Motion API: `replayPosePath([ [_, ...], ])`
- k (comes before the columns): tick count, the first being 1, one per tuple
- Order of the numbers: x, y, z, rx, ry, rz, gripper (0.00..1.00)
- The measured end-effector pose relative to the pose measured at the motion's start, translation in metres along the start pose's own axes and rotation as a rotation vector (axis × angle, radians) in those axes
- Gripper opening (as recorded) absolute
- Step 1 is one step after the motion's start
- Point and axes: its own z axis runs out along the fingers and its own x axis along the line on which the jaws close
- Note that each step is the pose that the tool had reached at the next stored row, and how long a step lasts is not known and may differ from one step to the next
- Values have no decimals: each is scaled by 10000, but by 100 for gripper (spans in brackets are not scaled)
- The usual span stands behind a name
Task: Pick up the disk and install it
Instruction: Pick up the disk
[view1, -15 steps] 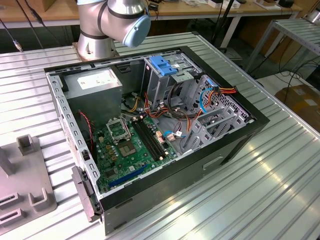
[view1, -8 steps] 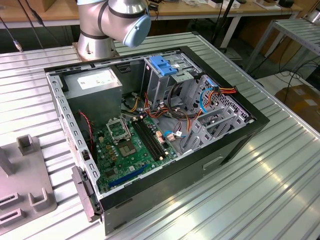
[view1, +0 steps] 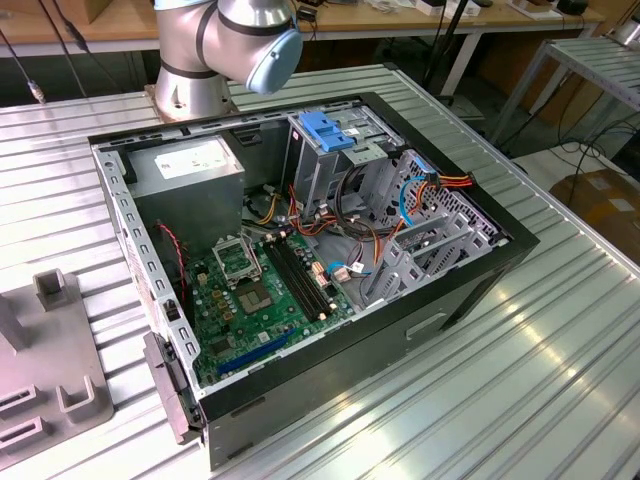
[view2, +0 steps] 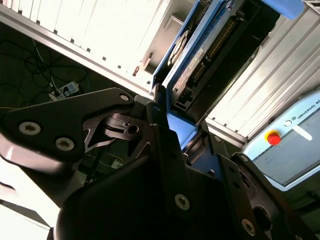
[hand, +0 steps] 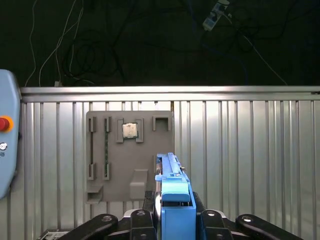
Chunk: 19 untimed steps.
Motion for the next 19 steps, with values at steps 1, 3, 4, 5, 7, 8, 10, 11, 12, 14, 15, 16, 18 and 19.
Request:
replayPosePath([
  [1, 0, -14, -1, 0, 0, 0, 37],
  [3, -1, -38, -1, 0, 0, 1, 37],
  [4, -1, -54, -2, 0, 0, 1, 37],
  [5, -1, -67, -2, 0, 0, 0, 37],
  [7, -2, -106, -3, 0, 0, 1, 37],
  [8, -2, -119, -3, 0, 0, 1, 37],
  [10, -3, -151, -5, 0, 0, 1, 37],
  [11, -3, -160, -5, -1, 1, 1, 37],
  [12, -3, -172, -5, -1, 1, 1, 37],
  [14, -3, -198, -6, 0, 0, 1, 37],
  [15, -4, -231, -7, 0, 0, 1, 37],
  [16, -4, -253, -7, 0, 0, 0, 37],
  [18, -5, -287, -8, 0, 0, 0, 37],
  [19, -5, -300, -9, 0, 0, 1, 37],
])
